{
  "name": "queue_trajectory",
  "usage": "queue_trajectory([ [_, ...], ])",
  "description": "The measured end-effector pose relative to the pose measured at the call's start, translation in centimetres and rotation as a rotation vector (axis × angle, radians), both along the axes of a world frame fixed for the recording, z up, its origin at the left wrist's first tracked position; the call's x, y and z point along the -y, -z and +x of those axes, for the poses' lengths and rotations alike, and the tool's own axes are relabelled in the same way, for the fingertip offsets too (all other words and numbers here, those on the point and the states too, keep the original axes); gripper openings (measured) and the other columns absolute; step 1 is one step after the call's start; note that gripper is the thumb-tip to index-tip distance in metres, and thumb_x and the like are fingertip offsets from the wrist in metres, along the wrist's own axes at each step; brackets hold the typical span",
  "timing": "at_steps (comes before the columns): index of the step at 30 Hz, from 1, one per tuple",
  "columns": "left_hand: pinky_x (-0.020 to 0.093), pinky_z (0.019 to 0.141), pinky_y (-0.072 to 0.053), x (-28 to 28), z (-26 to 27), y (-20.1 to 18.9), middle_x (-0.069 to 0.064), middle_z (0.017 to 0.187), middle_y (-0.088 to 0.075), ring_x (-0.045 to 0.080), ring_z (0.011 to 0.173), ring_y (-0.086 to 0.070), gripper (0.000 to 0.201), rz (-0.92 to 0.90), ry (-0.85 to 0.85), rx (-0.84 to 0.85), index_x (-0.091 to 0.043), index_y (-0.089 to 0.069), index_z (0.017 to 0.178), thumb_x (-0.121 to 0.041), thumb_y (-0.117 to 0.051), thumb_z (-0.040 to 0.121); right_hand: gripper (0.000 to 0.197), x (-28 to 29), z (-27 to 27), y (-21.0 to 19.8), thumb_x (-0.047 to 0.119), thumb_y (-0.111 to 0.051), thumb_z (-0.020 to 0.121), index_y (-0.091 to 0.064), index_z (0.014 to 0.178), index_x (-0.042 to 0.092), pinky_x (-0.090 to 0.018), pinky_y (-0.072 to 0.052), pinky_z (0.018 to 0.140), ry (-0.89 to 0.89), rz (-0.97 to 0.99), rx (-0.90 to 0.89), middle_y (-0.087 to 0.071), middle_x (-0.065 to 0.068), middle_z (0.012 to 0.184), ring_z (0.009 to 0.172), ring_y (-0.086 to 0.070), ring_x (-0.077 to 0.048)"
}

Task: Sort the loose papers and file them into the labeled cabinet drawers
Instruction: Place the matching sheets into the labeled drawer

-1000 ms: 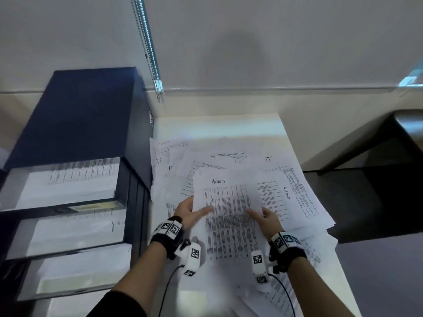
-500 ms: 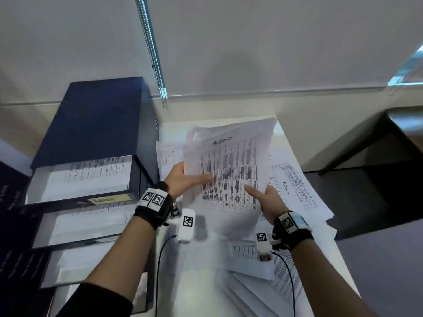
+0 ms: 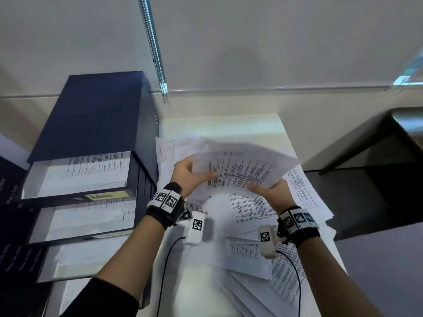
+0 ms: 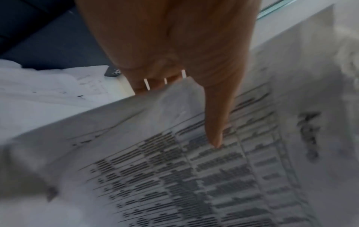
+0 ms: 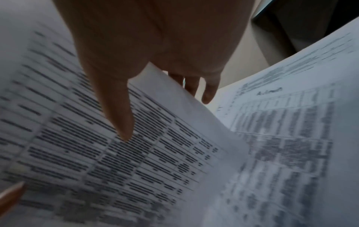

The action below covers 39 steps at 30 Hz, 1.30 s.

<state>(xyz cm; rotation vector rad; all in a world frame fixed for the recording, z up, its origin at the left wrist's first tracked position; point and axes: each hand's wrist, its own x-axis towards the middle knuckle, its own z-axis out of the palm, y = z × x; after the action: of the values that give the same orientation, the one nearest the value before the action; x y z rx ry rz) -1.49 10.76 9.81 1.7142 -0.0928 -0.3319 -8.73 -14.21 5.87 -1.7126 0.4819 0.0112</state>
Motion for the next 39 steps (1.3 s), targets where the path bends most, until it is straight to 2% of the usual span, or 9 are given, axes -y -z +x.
queue_trajectory([
  [5,0.023,0.072,-0.057,-0.6,0.2,2.6,0.019,0.108,-0.069,0.029,0.097,-0.068,0.042,0.064,0.019,-0.092,-0.013,-0.071,0.104,0.005,-0.083,0.068,0.045,0.1,0.4,2.2,0.018,-0.088,0.067,-0.068,0.108,0.013,-0.038,-0.053,0.093,-0.005,-0.108,-0.079,-0.073,-0.002,0.105,0.099,-0.067,-0.017],
  [11,0.034,0.082,-0.06,-0.6,-1.2,-1.2,0.002,0.095,-0.074,0.015,0.091,-0.071,0.035,0.063,0.042,-0.06,-0.014,-0.07,0.103,-0.03,-0.083,0.075,0.04,-2.3,0.6,-2.0,0.012,-0.084,0.073,-0.067,0.109,0.009,-0.036,-0.057,0.086,-0.072,-0.053,0.048,-0.073,0.0,0.103,0.092,-0.07,-0.012],
  [14,0.019,0.078,-0.057,-2.3,-2.3,-5.3,-0.012,0.073,-0.069,-0.011,0.071,-0.065,0.016,-0.02,-0.026,-0.002,-0.018,-0.063,0.086,-0.026,-0.077,0.083,0.041,-3.9,0.2,-5.3,0.013,-0.083,0.074,-0.067,0.111,0.007,-0.029,-0.058,0.079,-0.095,-0.027,0.171,-0.075,-0.002,0.104,0.091,-0.072,-0.012],
  [20,0.034,0.084,-0.055,-9.6,-3.2,-9.4,0.001,0.104,-0.074,0.012,0.092,-0.071,0.049,-0.072,-0.149,0.115,-0.013,-0.062,0.117,-0.046,-0.073,0.082,0.022,-9.7,-1.3,-10.4,0.035,-0.069,0.088,-0.062,0.089,0.014,-0.021,-0.045,0.059,-0.223,-0.111,0.217,-0.065,0.003,0.077,0.066,-0.059,-0.011],
  [24,0.033,0.076,-0.056,-16.4,-5.7,-8.6,0.0,0.112,-0.071,0.01,0.09,-0.071,0.069,0.134,-0.096,-0.037,-0.018,-0.05,0.129,-0.054,-0.076,0.075,0.039,-15.5,-1.2,-10.5,0.044,-0.069,0.087,-0.062,0.116,0.019,-0.03,-0.051,0.085,-0.155,0.043,0.204,-0.07,0.005,0.11,0.099,-0.066,-0.011],
  [30,0.049,0.103,-0.048,-27.1,-11.3,-6.5,0.001,0.115,-0.071,0.019,0.107,-0.068,0.038,0.2,-0.157,-0.109,-0.017,-0.062,0.124,-0.02,-0.068,0.086,0.058,-24.8,-2.2,-9.8,0.025,-0.08,0.08,-0.054,0.132,0.016,-0.043,-0.053,0.096,-0.425,0.233,0.107,-0.069,-0.001,0.122,0.109,-0.067,-0.019],
  [32,0.043,0.095,-0.054,-29.2,-13.3,-7.7,0.008,0.118,-0.07,0.016,0.097,-0.071,0.032,0.12,-0.199,-0.121,-0.021,-0.062,0.118,-0.013,-0.064,0.087,0.049,-27.6,-2.9,-9.8,0.011,-0.076,0.082,-0.056,0.127,0.014,-0.046,-0.052,0.097,-0.492,0.236,0.098,-0.069,-0.005,0.121,0.11,-0.067,-0.023],
  [35,0.026,0.064,-0.059,-31.8,-15.7,-8.9,0.007,0.089,-0.061,-0.001,0.047,-0.062,0.016,0.077,-0.326,-0.119,-0.02,-0.054,0.11,-0.01,-0.056,0.098,0.04,-31.1,-4.0,-10.0,-0.006,-0.068,0.084,-0.06,0.115,0.019,-0.043,-0.053,0.095,-0.543,0.268,0.118,-0.069,-0.008,0.119,0.107,-0.068,-0.023],
  [39,0.036,0.083,-0.055,-35.7,-16.9,-7.8,0.01,0.102,-0.07,0.024,0.086,-0.066,0.048,0.038,-0.36,-0.212,-0.004,-0.058,0.123,-0.034,-0.07,0.088,0.035,-33.7,-4.5,-10.5,-0.011,-0.063,0.086,-0.057,0.1,0.02,-0.036,-0.058,0.083,-0.497,0.334,0.059,-0.07,-0.008,0.11,0.093,-0.069,-0.019],
])
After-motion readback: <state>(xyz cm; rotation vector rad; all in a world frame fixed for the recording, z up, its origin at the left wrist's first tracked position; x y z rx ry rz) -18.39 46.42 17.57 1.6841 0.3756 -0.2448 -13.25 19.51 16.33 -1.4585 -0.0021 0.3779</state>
